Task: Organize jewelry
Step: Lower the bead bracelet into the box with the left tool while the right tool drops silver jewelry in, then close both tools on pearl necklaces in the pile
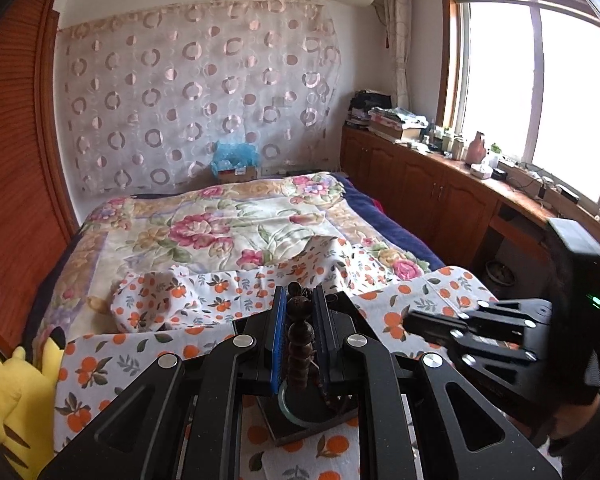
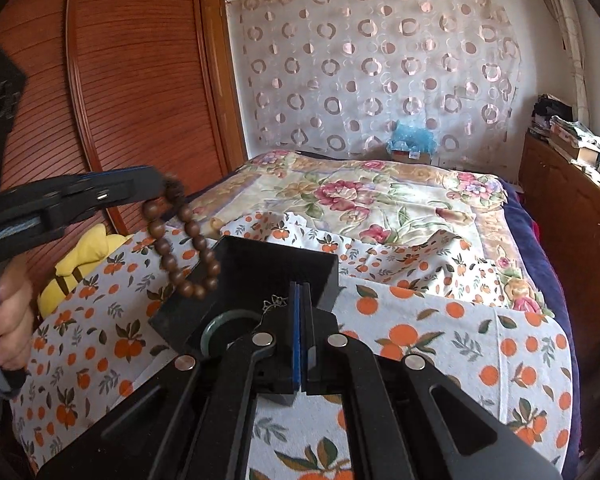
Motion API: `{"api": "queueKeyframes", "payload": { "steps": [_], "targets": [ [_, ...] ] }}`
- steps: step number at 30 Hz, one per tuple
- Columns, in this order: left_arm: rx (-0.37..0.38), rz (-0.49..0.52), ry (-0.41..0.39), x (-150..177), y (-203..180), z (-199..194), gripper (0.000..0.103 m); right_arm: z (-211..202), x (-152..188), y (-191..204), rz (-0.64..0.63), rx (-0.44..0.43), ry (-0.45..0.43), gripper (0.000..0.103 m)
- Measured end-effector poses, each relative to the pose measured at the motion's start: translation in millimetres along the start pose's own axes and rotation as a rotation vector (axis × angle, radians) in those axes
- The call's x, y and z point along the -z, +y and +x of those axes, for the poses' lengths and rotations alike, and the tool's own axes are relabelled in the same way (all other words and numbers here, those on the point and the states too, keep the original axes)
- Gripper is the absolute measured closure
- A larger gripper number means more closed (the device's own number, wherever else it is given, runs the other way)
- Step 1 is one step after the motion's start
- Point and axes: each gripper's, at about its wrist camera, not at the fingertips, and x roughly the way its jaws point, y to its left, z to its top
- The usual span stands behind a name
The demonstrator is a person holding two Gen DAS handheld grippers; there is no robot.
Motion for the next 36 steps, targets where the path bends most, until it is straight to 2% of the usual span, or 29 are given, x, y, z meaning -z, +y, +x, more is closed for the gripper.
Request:
{"api": "queueKeyframes", "payload": {
  "steps": [1,3,5,16,20,27,30,32,36],
  "targets": [
    [-0.002,0.001,0.0,-0.2,-0.6,1.5,0.091,-2.3,1.3,-0.3,-0.005,0.002,0.0,0.102],
    [-0.003,0.003,0.0,-1.3,-1.4,2.2,0.082,-8.3,6.1,1.8,-0.014,0.004,-0.001,0.102],
    [-0.005,0.006,-0.007,2.4,-0.2,0.3,0.08,-14.3,10.2,2.8,-0.016,0.0,-0.003,0.102],
    [0.018,0.031,0.04,69.7,1.4,-39.6,0.08,-50.9,50.6,37.1,-0.06,-0.038,-0.003,0.102],
    [0.033,0.024,0.059,90.9,6.2,-54.7,0.08,-51.7,60.8,49.8,-0.077,-0.055,0.019,0.102],
    [0.018,0.008,0.092,123.8,16.3,-67.8,0.08,-37.1,79.0,53.6,-0.109,-0.021,0.087,0.102],
    [0.014,-0.009,0.117,136.3,20.4,-68.4,0.079,-25.4,84.4,49.5,-0.092,-0.029,0.132,0.094],
    [0.019,-0.017,0.134,144.2,23.1,-68.1,0.079,-18.8,87.1,48.8,-0.094,-0.026,0.15,0.085],
    [0.022,-0.028,0.166,155.9,27.4,-65.1,0.079,-3.5,93.3,48.8,-0.097,-0.036,0.215,0.081]
  ]
}}
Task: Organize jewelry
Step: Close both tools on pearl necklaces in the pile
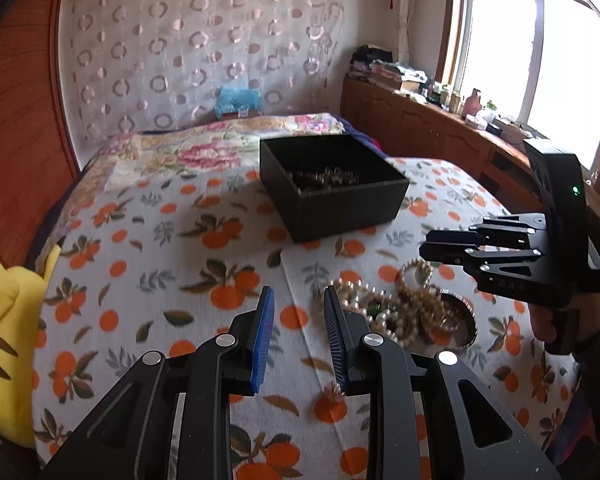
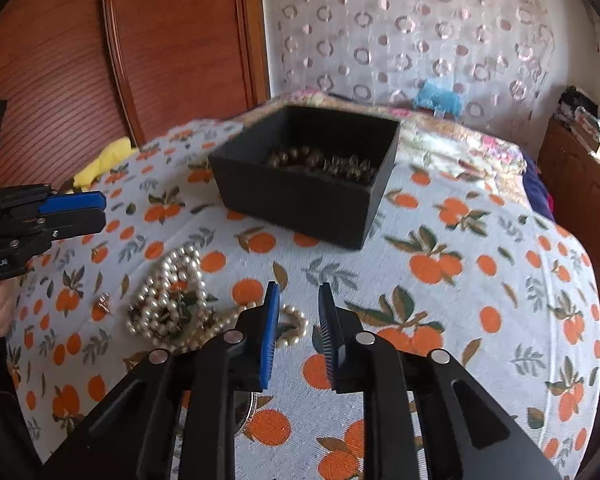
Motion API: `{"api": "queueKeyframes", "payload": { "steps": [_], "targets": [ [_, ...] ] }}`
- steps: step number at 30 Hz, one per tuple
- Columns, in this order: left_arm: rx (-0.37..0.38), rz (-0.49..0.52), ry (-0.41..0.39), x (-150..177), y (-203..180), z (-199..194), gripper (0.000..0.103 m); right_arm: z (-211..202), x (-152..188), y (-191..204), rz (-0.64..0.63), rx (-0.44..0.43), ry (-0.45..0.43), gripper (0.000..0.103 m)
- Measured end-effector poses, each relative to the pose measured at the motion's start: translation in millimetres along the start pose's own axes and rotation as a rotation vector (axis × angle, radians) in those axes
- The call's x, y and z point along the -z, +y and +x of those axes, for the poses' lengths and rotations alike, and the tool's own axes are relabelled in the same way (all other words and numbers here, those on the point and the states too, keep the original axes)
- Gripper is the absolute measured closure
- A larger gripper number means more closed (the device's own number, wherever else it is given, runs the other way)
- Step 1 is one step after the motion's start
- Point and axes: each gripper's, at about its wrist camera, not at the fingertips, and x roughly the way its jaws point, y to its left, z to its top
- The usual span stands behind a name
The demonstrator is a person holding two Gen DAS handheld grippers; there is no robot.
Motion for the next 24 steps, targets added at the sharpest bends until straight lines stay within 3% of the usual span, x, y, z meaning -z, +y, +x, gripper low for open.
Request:
{"api": "queueKeyframes", "payload": {
  "steps": [6,8,19,24],
  "targets": [
    [0.008,-0.002,0.025,2.6,-2.9,7.1,0.079,14.8,2.8,3.0,-0.031,0.014,0.066,0.083],
    [0.012,0.0,0.031,2.6,-5.0,9.8,0.079,14.8,2.3,3.5,-0.047,0.066,0.079,0.096],
    [0.078,-0.008,0.119,-14.2,-11.6,45.9,0.079,14.0,5.1,-2.1,-0.039,0.081,0.062,0.096],
    [0.062,0.01,0.152,-23.0,-14.2,60.6,0.08,13.8,4.9,-2.1,-0.041,0.083,0.062,0.096]
  ]
}}
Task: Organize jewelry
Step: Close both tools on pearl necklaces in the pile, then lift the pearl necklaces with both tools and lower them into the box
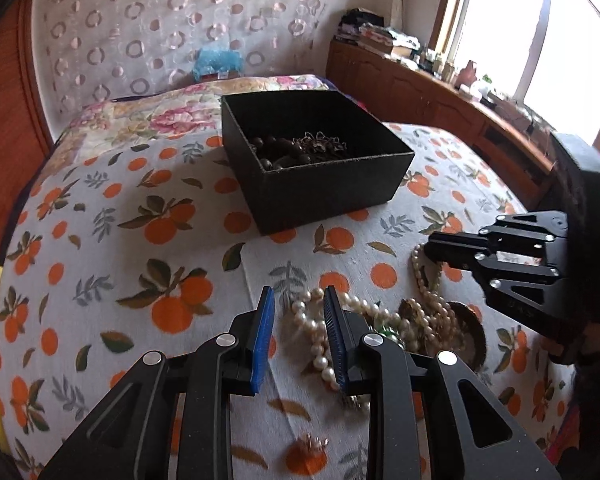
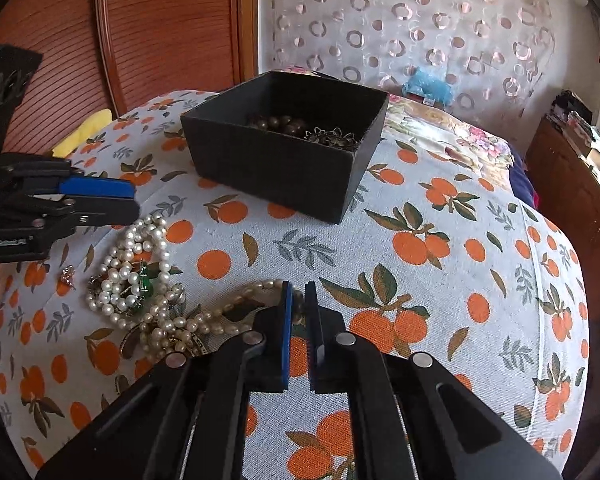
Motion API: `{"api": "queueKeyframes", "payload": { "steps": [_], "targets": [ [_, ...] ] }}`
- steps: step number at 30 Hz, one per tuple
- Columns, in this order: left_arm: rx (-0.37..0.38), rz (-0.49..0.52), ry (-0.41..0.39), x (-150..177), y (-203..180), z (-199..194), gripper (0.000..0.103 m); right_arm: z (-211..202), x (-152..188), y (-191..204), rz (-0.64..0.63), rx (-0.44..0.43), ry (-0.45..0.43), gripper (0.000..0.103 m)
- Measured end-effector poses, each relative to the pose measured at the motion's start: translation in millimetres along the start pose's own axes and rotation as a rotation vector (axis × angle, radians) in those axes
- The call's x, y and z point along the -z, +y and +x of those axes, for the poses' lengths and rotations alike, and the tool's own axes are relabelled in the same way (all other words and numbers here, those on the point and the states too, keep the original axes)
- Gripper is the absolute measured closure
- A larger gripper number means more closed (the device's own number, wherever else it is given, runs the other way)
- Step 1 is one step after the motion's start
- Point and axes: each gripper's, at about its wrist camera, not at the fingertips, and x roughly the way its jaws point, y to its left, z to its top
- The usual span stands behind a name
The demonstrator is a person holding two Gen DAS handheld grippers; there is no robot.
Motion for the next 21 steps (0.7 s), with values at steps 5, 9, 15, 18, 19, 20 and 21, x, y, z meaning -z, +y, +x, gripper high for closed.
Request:
{"api": "queueKeyframes", "payload": {
  "steps": [5,9,15,18,19,20,21],
  "targets": [
    [-0.061,0.088,0.057,-2.6,-4.8,12.7,0.085,-1.4,1.3,0.5,-0.008,0.009,-0.001,0.096],
    [-0.051,0.112,0.086,-6.0,-2.0,15.8,0.085,-1.1,1.4,0.8,-0.007,0.008,-0.001,0.096],
    [-0.034,0.13,0.085,-8.0,-2.0,17.8,0.096,-1.1,1.3,0.8,-0.008,0.007,-0.001,0.096],
    [-0.036,0.107,0.067,-6.9,-0.5,15.9,0.096,-1.2,0.5,4.2,-0.017,0.01,-0.003,0.097],
    [-0.04,0.096,0.045,-6.2,0.4,11.7,0.097,-1.3,0.5,5.6,-0.025,0.012,-0.003,0.097],
    [-0.043,0.088,0.028,-5.8,0.3,6.7,0.097,-2.3,0.4,8.2,-0.034,0.012,-0.004,0.097],
    [-0.044,0.08,0.002,-6.3,0.4,-1.2,0.097,-4.8,-0.1,9.7,-0.035,0.007,-0.013,0.097]
  ]
}}
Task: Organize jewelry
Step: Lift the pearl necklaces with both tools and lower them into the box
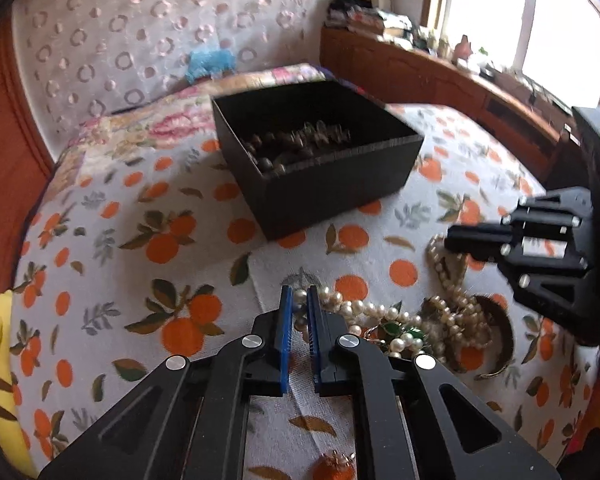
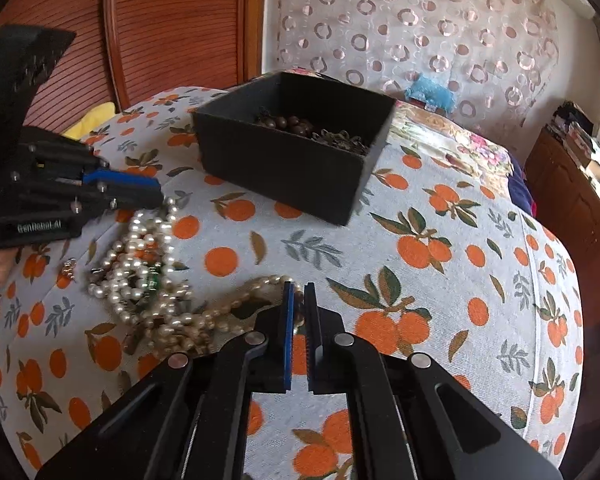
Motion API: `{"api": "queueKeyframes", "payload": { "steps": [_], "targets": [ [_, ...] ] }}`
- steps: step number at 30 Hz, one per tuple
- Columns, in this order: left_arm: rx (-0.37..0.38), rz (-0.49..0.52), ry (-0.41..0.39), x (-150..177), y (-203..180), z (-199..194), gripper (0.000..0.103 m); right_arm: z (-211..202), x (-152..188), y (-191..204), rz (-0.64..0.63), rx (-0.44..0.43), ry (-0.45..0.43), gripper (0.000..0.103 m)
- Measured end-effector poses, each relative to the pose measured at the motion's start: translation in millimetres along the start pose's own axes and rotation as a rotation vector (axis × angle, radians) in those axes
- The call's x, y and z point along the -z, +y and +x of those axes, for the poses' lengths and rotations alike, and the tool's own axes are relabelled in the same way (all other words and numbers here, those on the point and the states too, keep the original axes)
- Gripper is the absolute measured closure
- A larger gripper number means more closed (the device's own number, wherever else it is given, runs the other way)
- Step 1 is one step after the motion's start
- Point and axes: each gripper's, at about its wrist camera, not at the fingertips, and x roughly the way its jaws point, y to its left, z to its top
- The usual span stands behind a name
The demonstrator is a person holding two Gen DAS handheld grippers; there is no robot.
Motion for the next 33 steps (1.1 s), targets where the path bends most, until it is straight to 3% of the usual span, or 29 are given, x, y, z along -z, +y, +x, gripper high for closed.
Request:
{"api": "queueKeyframes", "payload": {
  "steps": [7,14,33],
  "targets": [
    [0.02,-0.022,-0.173,-17.5,-6.9,-66.7,0.097,-55.9,-27.3,6.1,0.002,-0.031,-0.142,0.097],
    [0.033,-0.008,-0.279,-40.2,-17.3,-113.8,0.097,-106.7,-57.7,5.8,-0.013,-0.032,-0.247,0.097],
    [-0.009,0.022,-0.388,-80.1,-21.4,-161.6,0.097,-167.2,-106.0,-7.0,-0.022,-0.009,-0.371,0.098]
  ]
}}
